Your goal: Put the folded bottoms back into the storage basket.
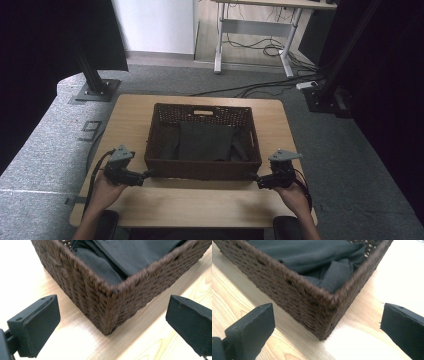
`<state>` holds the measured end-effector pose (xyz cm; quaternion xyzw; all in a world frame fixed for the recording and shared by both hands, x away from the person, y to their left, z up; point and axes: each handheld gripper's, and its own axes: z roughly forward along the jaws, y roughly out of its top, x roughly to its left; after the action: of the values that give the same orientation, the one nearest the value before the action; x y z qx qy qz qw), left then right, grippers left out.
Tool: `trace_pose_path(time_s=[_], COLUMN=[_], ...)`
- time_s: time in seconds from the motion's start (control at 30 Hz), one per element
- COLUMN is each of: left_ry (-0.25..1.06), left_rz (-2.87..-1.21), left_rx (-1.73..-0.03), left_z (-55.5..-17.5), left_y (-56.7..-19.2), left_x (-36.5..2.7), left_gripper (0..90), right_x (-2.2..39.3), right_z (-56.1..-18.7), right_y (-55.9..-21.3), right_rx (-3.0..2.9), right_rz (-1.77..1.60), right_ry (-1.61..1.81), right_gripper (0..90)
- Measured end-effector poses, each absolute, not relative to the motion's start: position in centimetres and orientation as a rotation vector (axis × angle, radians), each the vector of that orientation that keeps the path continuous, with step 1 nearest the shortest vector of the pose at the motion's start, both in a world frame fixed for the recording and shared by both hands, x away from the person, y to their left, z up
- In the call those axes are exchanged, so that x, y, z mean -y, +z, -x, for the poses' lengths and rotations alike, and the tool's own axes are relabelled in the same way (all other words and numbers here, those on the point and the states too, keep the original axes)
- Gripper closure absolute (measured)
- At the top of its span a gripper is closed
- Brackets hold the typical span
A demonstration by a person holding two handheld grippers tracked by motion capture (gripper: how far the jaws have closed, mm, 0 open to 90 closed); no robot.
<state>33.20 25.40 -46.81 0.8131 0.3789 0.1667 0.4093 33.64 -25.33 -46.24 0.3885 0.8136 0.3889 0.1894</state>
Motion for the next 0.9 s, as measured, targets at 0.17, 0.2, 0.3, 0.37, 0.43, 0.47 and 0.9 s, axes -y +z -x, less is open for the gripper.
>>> trace_pose_path(time_s=[0.17, 0.2, 0.3, 0.37, 0.43, 0.47, 0.9], left_ry=[0.421, 0.422, 0.413, 0.411, 0.411, 0.409, 0.388], left_rz=[-2.057, -2.059, -2.061, -2.067, -2.077, -2.078, -2.179], left_rx=[-0.974, -0.976, -0.983, -0.993, -0.997, -1.001, -1.019], left_z=[-33.1, -33.1, -33.0, -33.0, -33.1, -33.1, -33.4], left_y=[-48.6, -49.0, -49.9, -50.4, -50.9, -51.2, -54.0], left_x=[-25.3, -25.3, -25.3, -25.3, -25.3, -25.3, -24.8], left_gripper=[0.0, 0.0, 0.0, 0.0, 0.0, 0.0, 0.0], right_x=[25.5, 25.5, 25.6, 25.6, 25.5, 25.5, 25.2], right_z=[-33.6, -33.6, -33.6, -33.6, -33.6, -33.6, -34.0], right_y=[-47.9, -48.2, -49.1, -49.7, -50.3, -50.6, -54.3], right_rx=[-2.285, -2.283, -2.281, -2.279, -2.282, -2.281, -2.342], right_rz=[-1.127, -1.136, -1.151, -1.157, -1.163, -1.164, -1.187], right_ry=[1.094, 1.093, 1.091, 1.085, 1.074, 1.065, 0.957], right_gripper=[0.0, 0.0, 0.0, 0.0, 0.0, 0.0, 0.0])
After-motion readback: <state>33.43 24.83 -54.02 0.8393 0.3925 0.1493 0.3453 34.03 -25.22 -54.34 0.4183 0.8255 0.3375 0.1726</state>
